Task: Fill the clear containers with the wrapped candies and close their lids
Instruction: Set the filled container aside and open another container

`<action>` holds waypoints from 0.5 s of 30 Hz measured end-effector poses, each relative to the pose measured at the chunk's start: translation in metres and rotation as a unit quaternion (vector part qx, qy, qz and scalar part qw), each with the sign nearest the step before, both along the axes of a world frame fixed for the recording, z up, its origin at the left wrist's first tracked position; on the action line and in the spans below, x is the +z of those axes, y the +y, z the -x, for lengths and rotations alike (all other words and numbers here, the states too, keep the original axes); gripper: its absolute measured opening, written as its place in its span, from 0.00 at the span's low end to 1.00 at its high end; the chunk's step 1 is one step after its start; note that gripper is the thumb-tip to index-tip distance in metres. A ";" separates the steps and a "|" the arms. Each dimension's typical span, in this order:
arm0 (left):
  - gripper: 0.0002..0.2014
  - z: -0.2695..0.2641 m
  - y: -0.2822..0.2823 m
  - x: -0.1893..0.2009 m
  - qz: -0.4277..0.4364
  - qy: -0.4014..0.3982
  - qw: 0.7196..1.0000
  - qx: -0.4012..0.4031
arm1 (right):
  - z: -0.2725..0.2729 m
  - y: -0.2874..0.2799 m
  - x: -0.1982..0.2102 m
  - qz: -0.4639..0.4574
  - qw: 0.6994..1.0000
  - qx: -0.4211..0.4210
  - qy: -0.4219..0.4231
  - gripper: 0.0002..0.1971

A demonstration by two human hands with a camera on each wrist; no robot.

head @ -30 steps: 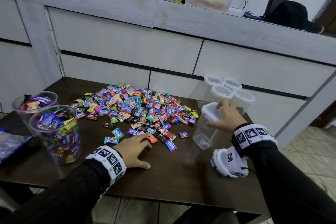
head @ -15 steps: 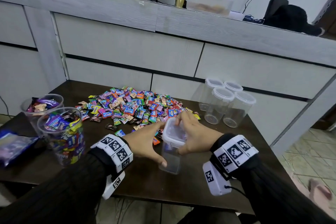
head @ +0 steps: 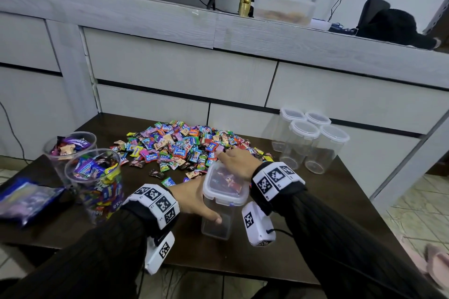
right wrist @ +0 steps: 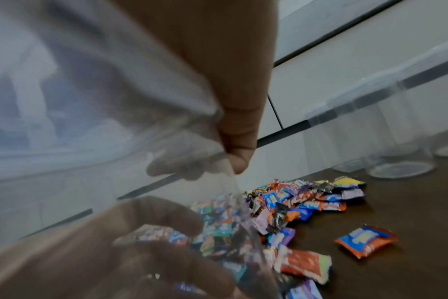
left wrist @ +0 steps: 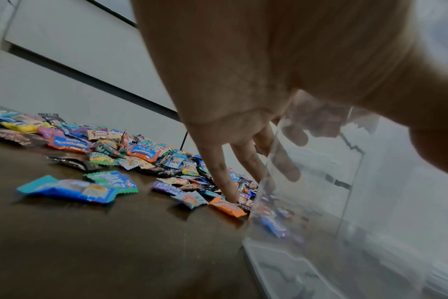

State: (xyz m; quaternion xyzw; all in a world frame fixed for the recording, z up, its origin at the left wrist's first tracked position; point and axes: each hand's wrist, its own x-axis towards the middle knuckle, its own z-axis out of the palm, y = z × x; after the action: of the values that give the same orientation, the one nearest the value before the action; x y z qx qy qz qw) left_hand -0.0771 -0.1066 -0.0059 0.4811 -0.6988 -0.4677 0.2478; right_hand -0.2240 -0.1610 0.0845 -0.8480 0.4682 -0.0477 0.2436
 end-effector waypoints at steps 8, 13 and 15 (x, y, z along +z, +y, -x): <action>0.35 0.000 -0.001 0.002 -0.030 -0.013 0.999 -0.004 | -0.004 -0.006 -0.009 0.007 1.000 -0.020 -0.016 0.17; 0.39 0.002 0.004 -0.004 0.015 0.010 0.999 0.049 | 0.010 -0.009 -0.012 -0.002 0.999 -0.012 -0.047 0.21; 0.39 0.002 0.007 -0.005 0.032 0.008 0.997 0.065 | 0.021 -0.009 -0.013 -0.006 1.000 -0.016 -0.024 0.23</action>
State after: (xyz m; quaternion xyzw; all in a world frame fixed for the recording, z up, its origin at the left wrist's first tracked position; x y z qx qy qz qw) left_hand -0.0791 -0.0994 -0.0111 0.5136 -0.6786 -0.4317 0.2989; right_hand -0.2454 -0.1704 0.0714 -0.8376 0.4760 -0.0689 0.2589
